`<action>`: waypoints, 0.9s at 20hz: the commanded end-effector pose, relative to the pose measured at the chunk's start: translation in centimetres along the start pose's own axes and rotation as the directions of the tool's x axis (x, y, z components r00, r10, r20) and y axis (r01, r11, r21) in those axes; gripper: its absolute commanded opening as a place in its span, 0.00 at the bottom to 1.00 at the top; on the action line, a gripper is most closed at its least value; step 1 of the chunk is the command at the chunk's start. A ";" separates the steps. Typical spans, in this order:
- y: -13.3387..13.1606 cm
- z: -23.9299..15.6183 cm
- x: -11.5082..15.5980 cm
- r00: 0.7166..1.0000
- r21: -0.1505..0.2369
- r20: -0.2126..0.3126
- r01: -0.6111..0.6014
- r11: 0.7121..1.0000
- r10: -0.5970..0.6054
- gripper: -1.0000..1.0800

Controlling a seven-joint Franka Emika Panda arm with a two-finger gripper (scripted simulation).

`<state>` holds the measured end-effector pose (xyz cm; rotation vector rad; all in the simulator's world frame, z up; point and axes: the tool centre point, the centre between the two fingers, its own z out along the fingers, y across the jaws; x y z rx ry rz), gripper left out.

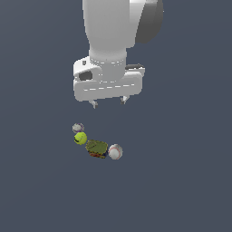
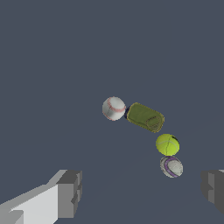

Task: Pick up a designated object from a clutter of objects.

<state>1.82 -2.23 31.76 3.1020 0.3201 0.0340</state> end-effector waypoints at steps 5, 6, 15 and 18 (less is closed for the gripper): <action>1.0 2.5 0.9 0.989 0.002 0.003 0.145 0.989 -0.145 0.96; 1.2 2.9 1.0 0.986 0.002 0.004 0.168 0.986 -0.168 0.96; 2.6 6.6 2.0 0.929 0.007 0.006 0.370 0.929 -0.370 0.96; 3.1 7.8 2.3 0.901 0.009 0.006 0.434 0.901 -0.434 0.96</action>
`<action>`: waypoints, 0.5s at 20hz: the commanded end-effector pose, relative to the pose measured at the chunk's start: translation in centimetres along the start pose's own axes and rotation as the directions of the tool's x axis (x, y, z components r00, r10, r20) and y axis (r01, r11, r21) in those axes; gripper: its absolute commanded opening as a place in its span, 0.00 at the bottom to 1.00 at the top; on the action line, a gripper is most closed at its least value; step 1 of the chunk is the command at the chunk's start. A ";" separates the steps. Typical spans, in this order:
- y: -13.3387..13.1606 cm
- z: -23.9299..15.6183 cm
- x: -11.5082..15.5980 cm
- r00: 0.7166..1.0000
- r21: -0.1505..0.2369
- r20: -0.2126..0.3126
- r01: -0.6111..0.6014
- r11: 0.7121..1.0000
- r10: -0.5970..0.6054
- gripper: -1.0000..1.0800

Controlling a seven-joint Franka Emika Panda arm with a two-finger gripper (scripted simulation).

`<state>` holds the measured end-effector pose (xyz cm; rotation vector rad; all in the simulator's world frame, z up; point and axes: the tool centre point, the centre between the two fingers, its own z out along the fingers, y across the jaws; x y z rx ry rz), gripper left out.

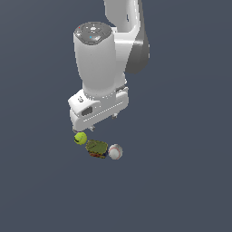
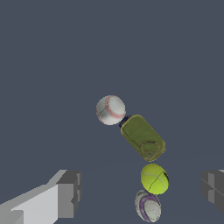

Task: Pick up a designated object from a clutter of objects.

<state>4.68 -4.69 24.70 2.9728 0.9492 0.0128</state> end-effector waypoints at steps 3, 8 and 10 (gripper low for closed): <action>0.8 1.9 0.1 0.994 0.003 0.000 0.106 0.994 -0.106 0.96; 1.6 4.1 0.1 0.975 0.006 0.000 0.222 0.975 -0.222 0.96; 2.0 4.9 0.1 0.964 0.007 0.000 0.267 0.964 -0.267 0.96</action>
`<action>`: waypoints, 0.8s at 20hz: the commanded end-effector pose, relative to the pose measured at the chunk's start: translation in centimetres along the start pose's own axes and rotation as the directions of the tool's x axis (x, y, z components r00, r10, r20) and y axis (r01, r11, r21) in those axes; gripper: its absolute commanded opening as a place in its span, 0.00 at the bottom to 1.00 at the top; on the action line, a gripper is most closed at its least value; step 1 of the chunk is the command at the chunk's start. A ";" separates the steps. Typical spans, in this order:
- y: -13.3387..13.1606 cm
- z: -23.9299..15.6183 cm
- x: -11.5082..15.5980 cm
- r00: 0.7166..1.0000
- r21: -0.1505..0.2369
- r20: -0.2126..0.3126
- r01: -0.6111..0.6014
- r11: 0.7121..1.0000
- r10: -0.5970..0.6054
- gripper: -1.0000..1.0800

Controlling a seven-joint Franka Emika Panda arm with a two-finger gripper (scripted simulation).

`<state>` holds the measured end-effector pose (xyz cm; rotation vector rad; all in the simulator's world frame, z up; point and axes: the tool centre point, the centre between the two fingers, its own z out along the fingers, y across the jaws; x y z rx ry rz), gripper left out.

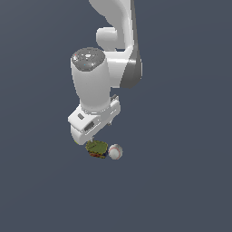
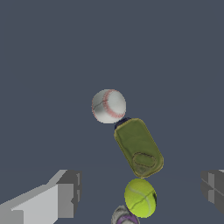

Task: Pick up a designated object from a clutter of objects.

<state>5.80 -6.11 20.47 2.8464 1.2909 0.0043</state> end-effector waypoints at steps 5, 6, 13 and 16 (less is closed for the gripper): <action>1.0 2.9 -0.3 0.988 0.004 -0.001 0.153 0.988 -0.153 0.96; 1.1 3.3 -0.4 0.984 0.005 -0.002 0.175 0.984 -0.175 0.96; 1.9 6.3 -0.9 0.944 0.009 -0.005 0.329 0.944 -0.329 0.96; 2.2 7.4 -1.1 0.925 0.010 -0.007 0.380 0.925 -0.380 0.96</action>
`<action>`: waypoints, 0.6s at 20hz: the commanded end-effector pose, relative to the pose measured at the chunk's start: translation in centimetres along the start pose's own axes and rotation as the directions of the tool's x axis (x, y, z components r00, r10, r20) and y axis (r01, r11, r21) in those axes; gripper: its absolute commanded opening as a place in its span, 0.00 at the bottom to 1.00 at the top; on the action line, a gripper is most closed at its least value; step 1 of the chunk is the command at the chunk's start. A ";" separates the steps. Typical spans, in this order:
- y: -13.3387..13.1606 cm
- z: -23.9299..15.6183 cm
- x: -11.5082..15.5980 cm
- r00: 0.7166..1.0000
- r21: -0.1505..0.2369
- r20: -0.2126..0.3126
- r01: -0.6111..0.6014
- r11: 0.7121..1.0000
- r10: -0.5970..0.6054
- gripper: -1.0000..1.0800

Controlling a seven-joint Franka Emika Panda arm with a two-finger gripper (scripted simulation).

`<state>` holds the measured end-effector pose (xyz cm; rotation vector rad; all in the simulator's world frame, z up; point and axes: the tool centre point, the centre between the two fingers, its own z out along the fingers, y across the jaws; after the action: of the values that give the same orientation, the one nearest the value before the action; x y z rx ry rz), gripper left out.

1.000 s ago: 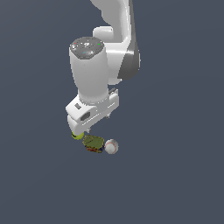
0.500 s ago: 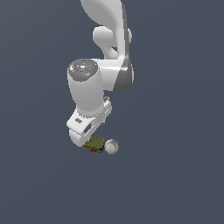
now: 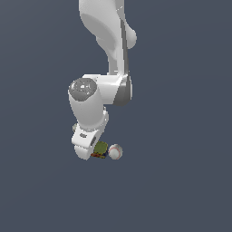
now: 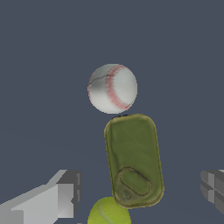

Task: Pick up a designated object from a clutter of objects.

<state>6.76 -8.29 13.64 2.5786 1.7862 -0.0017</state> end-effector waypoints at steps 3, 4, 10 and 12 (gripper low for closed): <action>0.2 1.4 -0.3 0.997 0.001 -0.002 0.074 0.997 -0.074 0.96; 0.3 1.6 -0.4 0.996 0.001 -0.002 0.086 0.996 -0.086 0.96; 0.4 2.6 -0.7 0.991 0.003 -0.004 0.135 0.991 -0.135 0.96; 0.4 2.7 -0.7 0.990 0.003 -0.004 0.142 0.990 -0.142 0.96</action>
<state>6.87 -9.07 11.03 2.4560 1.9591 -0.0008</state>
